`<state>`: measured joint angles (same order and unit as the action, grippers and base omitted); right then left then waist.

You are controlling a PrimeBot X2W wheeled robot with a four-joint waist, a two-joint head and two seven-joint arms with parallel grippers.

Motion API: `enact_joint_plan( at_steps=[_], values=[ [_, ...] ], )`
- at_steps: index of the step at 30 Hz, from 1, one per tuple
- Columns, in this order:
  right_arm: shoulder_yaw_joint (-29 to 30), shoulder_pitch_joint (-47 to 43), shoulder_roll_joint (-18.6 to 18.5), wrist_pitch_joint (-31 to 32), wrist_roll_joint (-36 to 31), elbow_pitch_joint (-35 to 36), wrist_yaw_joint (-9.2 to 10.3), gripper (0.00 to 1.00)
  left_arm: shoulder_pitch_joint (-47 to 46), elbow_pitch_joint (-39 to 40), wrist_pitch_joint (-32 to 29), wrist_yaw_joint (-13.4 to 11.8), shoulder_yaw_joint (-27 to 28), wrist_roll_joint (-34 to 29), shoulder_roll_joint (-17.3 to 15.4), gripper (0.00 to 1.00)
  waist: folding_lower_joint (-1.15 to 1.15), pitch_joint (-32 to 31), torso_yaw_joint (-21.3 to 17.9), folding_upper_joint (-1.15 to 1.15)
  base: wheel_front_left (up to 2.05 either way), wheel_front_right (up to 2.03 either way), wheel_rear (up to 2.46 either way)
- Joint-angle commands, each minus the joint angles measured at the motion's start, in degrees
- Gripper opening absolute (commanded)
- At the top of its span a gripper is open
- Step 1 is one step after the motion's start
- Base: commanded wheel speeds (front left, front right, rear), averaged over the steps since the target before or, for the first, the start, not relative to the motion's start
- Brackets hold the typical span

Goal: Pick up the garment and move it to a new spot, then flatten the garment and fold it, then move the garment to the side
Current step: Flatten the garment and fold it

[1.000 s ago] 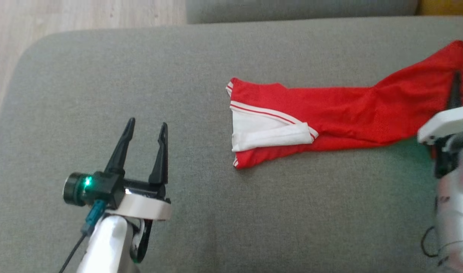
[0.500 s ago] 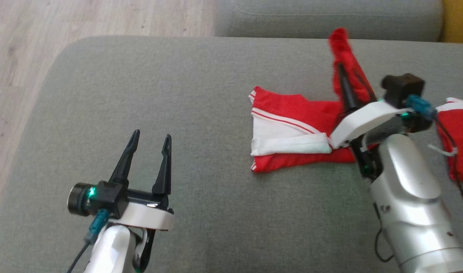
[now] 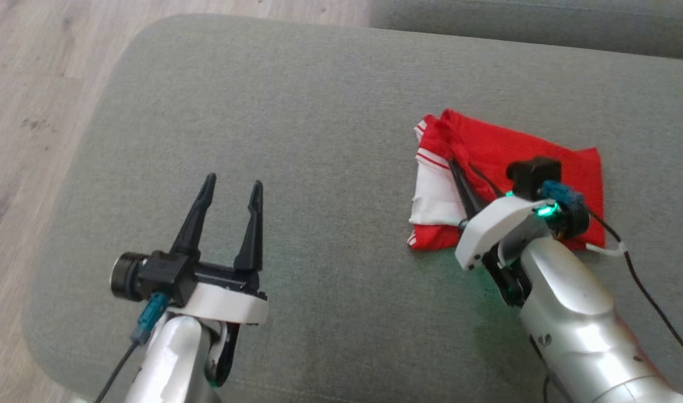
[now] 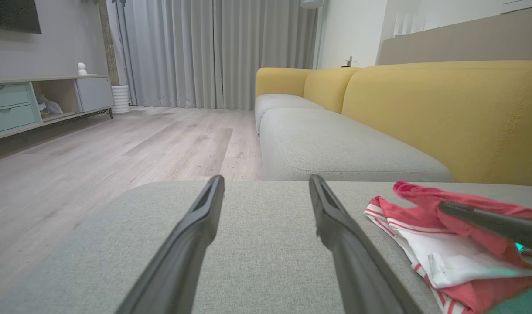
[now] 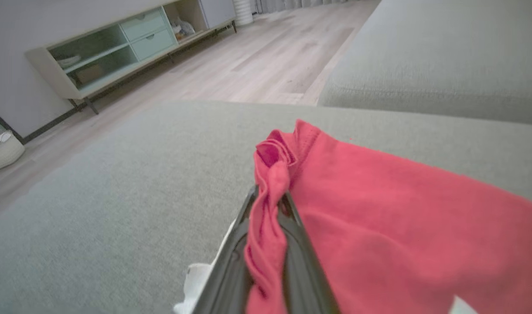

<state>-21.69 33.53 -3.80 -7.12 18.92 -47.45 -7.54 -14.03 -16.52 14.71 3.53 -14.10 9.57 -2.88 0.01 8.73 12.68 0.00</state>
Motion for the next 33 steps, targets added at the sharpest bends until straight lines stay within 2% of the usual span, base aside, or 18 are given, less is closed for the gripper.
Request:
enact_joint_plan(
  at_steps=[1,2,3,6,9,13,17,21,24,25,29,33],
  values=[
    [-2.1,1.25,0.91,-0.14,1.28,0.48,0.05,0.0,-2.29,1.35,0.29,-0.14,1.1,0.22,-0.08,1.0,-0.01,0.28,0.74,0.0,0.0,0.0,0.0],
    [-3.63,1.26,0.91,0.34,1.56,-0.26,0.05,0.97,-2.34,1.15,0.29,-0.18,0.97,0.3,-0.07,1.0,-0.01,0.26,0.91,0.0,0.0,0.0,0.0],
    [-5.33,1.16,0.91,0.44,2.61,-0.29,0.05,1.0,-2.32,0.68,0.29,-0.15,0.77,0.46,-0.06,1.0,-0.01,0.21,1.04,0.0,0.0,0.0,0.0],
    [-8.83,1.37,0.91,-0.5,5.95,0.29,0.05,1.0,-2.34,-0.42,0.29,0.12,0.09,0.66,-0.04,1.0,-0.01,-0.08,0.76,0.0,0.0,0.0,0.0],
    [-8.68,2.92,0.91,-3.39,6.02,-0.72,0.05,1.0,-2.11,-0.7,0.29,-0.11,0.35,0.62,-0.03,1.0,-0.01,-0.65,-0.57,0.0,0.0,0.0,0.0],
    [-4.35,4.85,0.91,-6.79,3.15,-2.35,0.05,1.0,-1.79,-0.26,0.29,-0.44,1.58,0.33,-0.18,1.0,-0.01,-1.69,-3.25,0.0,0.0,0.0,0.0],
    [3.61,4.9,0.91,-7.78,-3.72,-1.52,0.05,1.0,-0.99,0.74,0.29,-0.82,3.2,0.07,-0.4,1.0,-0.01,-2.72,-6.36,0.0,0.0,0.0,0.0],
    [13.85,0.17,0.66,-7.85,-12.04,6.11,0.05,1.0,0.2,1.6,0.29,-1.09,4.58,-0.17,-0.41,1.0,-0.01,-3.73,-8.97,0.0,0.0,0.0,0.0],
    [18.95,-5.48,0.71,-7.86,-17.1,13.2,0.05,1.0,1.28,2.16,0.29,-1.18,5.39,-0.32,-0.34,1.0,-0.01,-4.35,-10.47,0.0,0.0,0.0,0.0],
    [18.95,-5.48,0.71,-7.86,-17.1,13.2,0.05,1.0,1.28,2.16,0.29,-1.18,5.39,-0.32,-0.34,1.0,-0.01,-4.35,-10.47,0.0,0.0,0.0,0.0],
    [23.05,-13.25,0.84,-7.86,-20.45,20.97,0.05,1.0,2.53,2.56,0.29,-1.09,5.85,-0.49,-0.23,1.0,-0.01,-4.77,-11.48,0.0,0.0,0.0,0.0],
    [24.42,-19.68,0.89,-7.86,-18.6,26.4,0.05,1.0,3.6,3.06,0.29,-1.17,6.43,-0.62,-0.13,1.0,-0.01,-4.77,-12.06,0.0,0.0,0.0,0.0]
  ],
)
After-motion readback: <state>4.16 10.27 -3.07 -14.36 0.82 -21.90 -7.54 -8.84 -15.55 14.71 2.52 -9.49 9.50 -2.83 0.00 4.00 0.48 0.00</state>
